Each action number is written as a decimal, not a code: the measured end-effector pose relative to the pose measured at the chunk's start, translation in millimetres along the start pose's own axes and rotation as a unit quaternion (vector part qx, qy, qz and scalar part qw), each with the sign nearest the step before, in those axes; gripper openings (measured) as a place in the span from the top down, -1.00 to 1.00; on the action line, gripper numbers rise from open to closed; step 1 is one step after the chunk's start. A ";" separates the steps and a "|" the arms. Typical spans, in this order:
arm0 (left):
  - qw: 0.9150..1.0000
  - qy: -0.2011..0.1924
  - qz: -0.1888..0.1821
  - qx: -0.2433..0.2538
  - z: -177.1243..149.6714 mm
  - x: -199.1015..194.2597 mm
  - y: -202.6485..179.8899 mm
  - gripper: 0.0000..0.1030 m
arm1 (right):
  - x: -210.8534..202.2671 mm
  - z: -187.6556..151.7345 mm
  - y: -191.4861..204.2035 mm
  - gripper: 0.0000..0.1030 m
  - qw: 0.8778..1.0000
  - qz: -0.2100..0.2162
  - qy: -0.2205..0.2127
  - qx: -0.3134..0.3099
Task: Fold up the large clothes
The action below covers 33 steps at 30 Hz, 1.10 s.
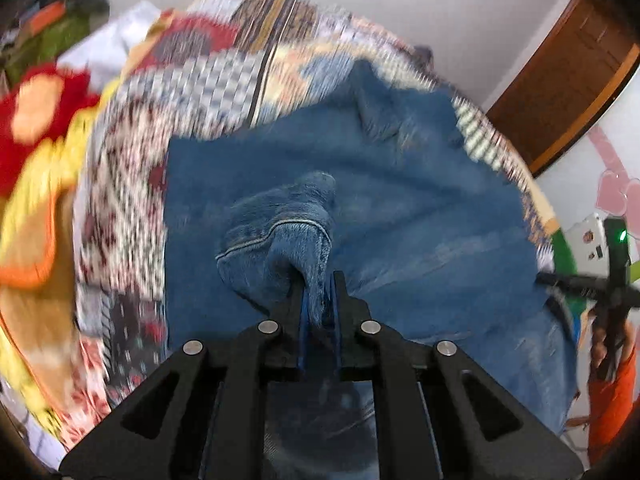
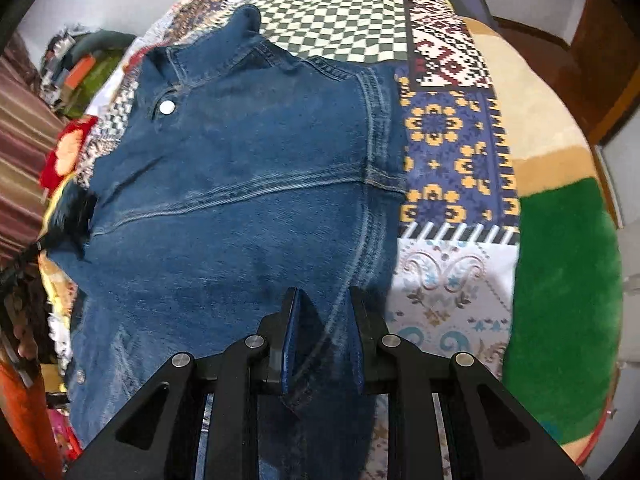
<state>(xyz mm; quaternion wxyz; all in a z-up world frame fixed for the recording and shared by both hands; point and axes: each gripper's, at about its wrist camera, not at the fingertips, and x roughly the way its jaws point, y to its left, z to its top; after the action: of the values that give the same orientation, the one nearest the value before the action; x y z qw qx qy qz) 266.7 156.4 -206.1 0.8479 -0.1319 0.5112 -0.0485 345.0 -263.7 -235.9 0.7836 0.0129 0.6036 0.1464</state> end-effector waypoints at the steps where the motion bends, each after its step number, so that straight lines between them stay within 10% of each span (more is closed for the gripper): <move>1: 1.000 0.005 0.001 0.000 -6.6 1.7 2.9 0.81 | 0.7 -1.6 0.9 0.65 1.000 -0.012 0.006 -0.005; 4: 1.000 0.016 -0.005 -0.009 -26.8 8.7 11.0 0.79 | 3.8 -8.5 0.6 0.52 1.000 -0.022 0.008 -0.002; 9: 0.998 0.029 -0.025 -0.051 -50.4 18.3 26.9 0.57 | 0.0 -22.3 -11.8 -0.52 0.997 -0.068 -0.015 0.028; 13: 0.996 0.024 -0.037 -0.074 -55.1 15.1 28.7 0.39 | -2.9 -30.4 -21.8 -0.53 0.998 -0.040 -0.013 0.047; 17: 0.994 0.001 -0.053 -0.100 -49.5 5.0 26.1 -0.46 | -10.4 -28.9 -24.2 -0.53 0.998 -0.034 -0.016 0.043; 22: 0.994 0.010 0.042 -0.101 -37.1 22.1 29.9 -0.35 | -12.8 -24.8 -11.9 -0.53 0.999 -0.025 -0.026 0.030; 26: 0.992 -0.008 0.063 -0.109 -36.3 19.2 31.3 0.23 | -18.9 -24.3 -4.3 -0.53 0.999 -0.018 -0.038 0.020; 33: 0.990 -0.100 0.097 0.012 6.8 -29.5 -17.8 0.50 | -20.1 -13.1 -7.5 -0.53 0.999 -0.030 -0.041 0.016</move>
<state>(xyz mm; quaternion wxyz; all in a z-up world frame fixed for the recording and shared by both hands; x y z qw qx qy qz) 259.7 146.9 -173.0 0.8968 -0.0755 0.4340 0.0412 329.6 -277.8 -222.0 0.8116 0.0136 0.5731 0.1125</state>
